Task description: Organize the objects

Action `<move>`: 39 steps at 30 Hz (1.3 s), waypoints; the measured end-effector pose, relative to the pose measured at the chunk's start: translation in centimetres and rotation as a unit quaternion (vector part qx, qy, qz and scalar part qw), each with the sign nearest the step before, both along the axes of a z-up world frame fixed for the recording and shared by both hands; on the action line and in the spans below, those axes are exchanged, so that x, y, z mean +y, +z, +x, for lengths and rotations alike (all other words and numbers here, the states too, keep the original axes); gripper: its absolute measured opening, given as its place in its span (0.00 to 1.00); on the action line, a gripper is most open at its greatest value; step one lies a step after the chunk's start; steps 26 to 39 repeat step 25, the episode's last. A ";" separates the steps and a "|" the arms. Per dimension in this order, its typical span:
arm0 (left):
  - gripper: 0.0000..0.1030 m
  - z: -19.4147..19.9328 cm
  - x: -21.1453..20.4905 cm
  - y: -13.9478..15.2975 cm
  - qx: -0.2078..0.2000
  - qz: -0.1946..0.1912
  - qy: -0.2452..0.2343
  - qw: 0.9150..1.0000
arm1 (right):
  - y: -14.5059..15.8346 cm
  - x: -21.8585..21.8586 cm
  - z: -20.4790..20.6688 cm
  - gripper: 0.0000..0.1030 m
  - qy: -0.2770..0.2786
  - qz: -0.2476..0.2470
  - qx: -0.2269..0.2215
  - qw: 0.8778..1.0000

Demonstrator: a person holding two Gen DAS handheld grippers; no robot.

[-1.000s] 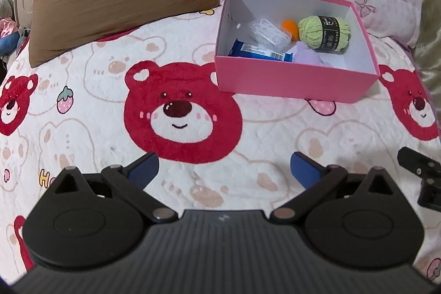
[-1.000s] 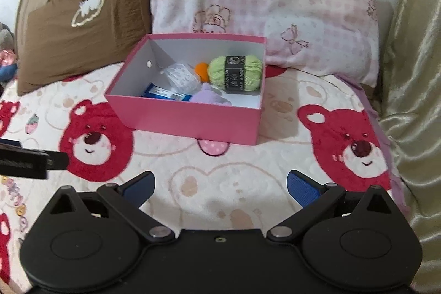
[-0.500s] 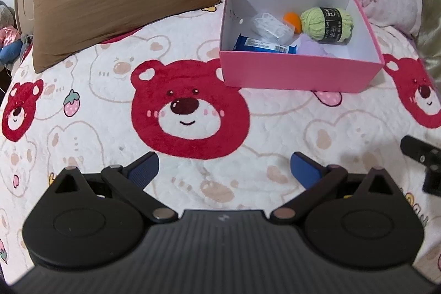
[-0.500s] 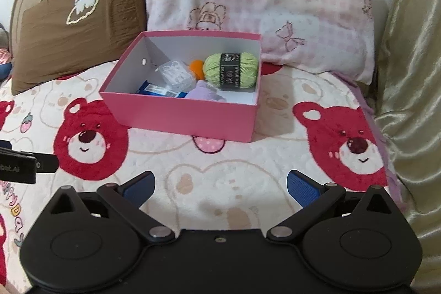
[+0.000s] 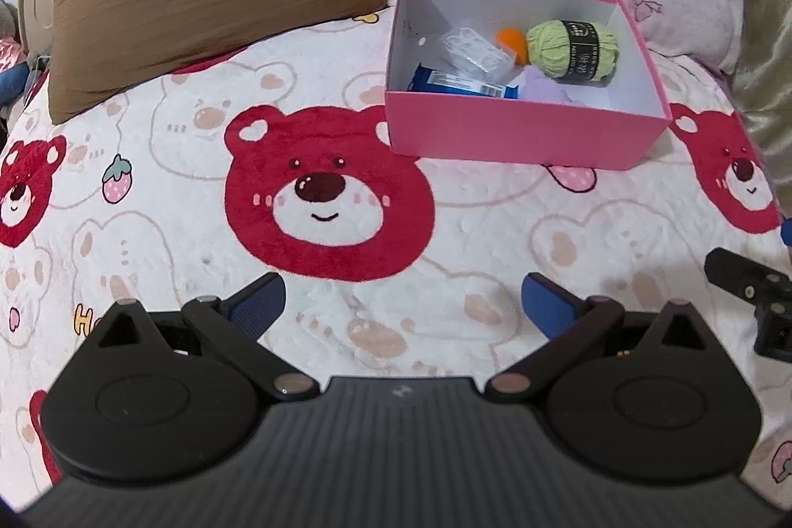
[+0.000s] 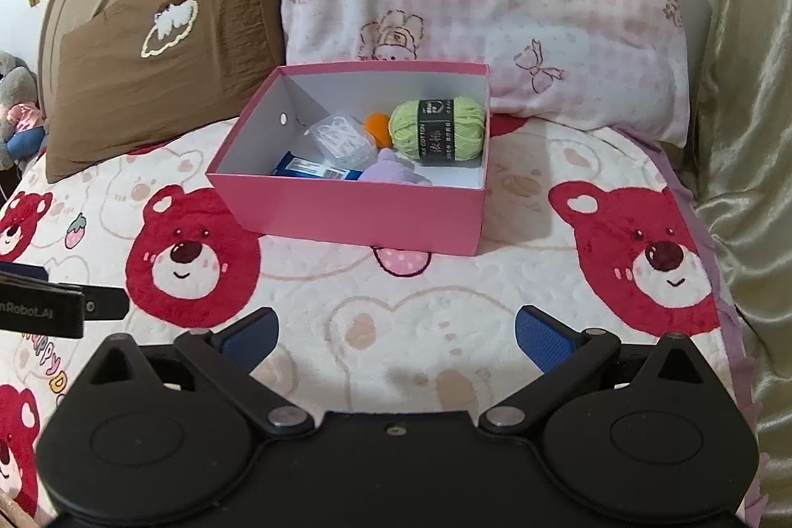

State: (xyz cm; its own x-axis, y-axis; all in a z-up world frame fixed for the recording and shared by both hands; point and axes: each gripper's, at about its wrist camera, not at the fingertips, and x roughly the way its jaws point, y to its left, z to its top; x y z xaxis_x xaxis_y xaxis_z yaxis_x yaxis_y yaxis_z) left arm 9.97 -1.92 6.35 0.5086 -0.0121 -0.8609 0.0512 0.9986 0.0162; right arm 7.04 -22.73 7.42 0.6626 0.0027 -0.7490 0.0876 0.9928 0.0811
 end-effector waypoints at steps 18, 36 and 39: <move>1.00 -0.2 -0.3 -0.4 0.009 -0.018 -0.016 1.000 | 0.6 0.0 -1.0 1.00 -0.012 -0.014 0.001 1.000; 1.00 -0.4 -0.3 -0.6 0.010 -0.014 -0.017 1.000 | 0.6 0.3 -1.1 1.00 -0.008 -0.014 0.000 1.000; 1.00 -0.4 -0.3 -0.6 0.010 -0.014 -0.017 1.000 | 0.6 0.3 -1.1 1.00 -0.008 -0.014 0.000 1.000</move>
